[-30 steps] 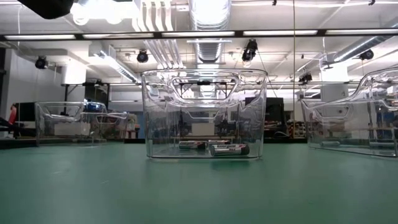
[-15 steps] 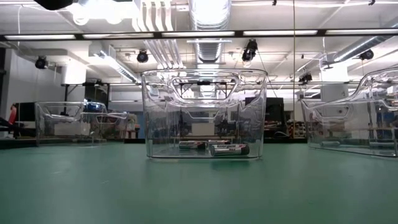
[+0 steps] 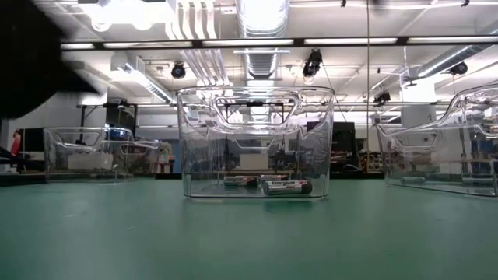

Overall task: Sort batteries
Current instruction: Put the white battery into the right transparent bin

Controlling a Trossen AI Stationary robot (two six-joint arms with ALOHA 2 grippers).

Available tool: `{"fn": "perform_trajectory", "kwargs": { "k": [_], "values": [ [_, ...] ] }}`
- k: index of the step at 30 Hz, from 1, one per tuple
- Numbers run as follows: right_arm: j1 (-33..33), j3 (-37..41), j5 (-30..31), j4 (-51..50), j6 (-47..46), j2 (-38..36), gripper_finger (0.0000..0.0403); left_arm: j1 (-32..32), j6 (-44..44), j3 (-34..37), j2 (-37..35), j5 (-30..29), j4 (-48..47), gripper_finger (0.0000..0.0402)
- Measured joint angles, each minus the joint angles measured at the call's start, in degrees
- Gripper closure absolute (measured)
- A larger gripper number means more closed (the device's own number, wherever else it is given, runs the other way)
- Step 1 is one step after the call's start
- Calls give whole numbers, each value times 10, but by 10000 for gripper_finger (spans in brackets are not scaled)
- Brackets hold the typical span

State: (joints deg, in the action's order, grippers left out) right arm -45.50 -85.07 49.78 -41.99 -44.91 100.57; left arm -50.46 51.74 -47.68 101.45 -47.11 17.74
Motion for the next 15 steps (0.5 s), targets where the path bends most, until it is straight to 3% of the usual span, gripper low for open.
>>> {"fn": "perform_trajectory", "kwargs": {
  "k": [5, 7, 11, 15],
  "values": [
    [-12, 27, -53, -433, -380, -62, 380, -2, 225, -65, -39, 111, -412, 212],
    [-5, 56, -94, -484, -448, -87, 380, -2, 257, -98, -38, 162, -523, 212],
    [52, 160, -200, -358, -346, -184, 380, 0, 256, -153, -23, 246, -645, 210],
    [115, 240, -276, -344, -273, -255, 380, -5, 232, -194, -4, 321, -703, 194]
  ]
}}
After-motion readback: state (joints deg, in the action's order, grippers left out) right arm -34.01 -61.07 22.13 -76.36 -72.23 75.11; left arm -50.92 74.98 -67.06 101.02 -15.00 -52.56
